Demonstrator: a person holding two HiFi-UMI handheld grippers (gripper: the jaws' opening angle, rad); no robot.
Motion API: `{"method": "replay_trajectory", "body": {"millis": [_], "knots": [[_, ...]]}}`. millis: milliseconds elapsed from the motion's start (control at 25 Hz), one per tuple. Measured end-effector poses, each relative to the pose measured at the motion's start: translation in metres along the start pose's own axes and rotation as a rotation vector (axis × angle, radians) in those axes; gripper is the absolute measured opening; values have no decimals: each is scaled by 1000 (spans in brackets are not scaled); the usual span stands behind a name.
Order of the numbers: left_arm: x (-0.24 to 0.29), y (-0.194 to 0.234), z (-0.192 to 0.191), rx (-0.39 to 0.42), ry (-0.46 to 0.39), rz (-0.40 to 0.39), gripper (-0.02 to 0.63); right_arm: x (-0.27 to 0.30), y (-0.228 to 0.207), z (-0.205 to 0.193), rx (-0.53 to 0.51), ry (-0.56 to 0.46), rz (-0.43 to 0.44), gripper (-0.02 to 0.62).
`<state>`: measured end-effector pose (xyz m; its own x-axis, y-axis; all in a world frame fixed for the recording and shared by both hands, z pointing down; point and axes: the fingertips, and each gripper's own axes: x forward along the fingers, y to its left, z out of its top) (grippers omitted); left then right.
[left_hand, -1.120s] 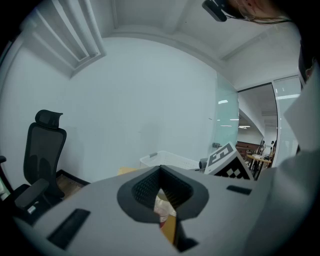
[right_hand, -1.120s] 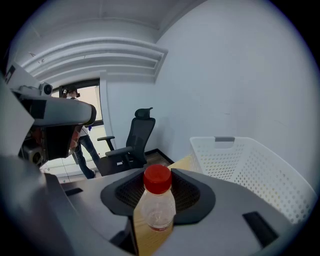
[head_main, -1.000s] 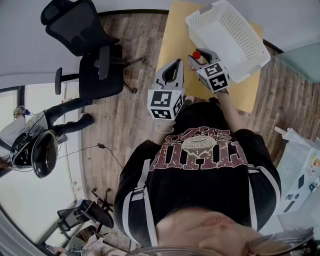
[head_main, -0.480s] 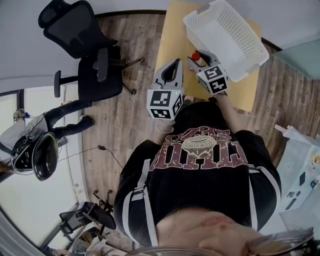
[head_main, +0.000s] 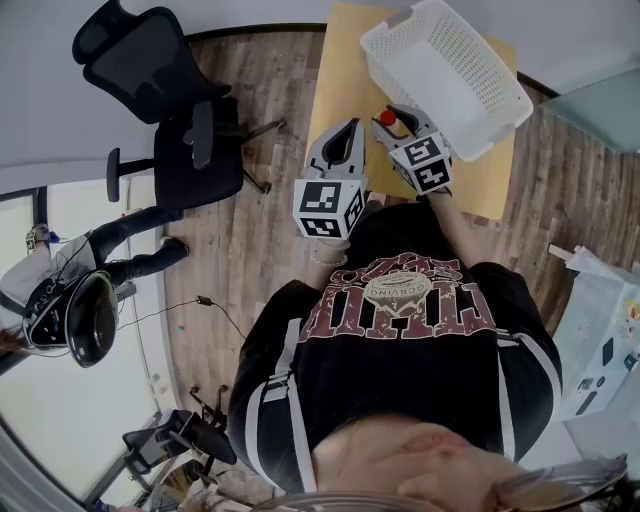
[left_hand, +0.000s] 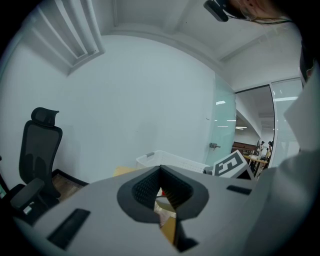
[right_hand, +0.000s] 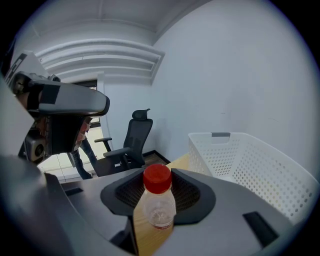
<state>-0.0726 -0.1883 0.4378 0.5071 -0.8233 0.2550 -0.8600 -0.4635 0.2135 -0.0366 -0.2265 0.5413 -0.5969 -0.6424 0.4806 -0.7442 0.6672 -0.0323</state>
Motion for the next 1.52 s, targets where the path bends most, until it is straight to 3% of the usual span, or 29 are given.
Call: {"method": "replay_trajectory", "body": {"millis": [600, 1520], "knots": [[0, -5, 4, 6, -13, -24, 46, -10, -1, 6, -27, -5, -45, 170], [1, -14, 11, 15, -33, -38, 46, -68, -18, 60, 6, -162, -121, 169]]}}
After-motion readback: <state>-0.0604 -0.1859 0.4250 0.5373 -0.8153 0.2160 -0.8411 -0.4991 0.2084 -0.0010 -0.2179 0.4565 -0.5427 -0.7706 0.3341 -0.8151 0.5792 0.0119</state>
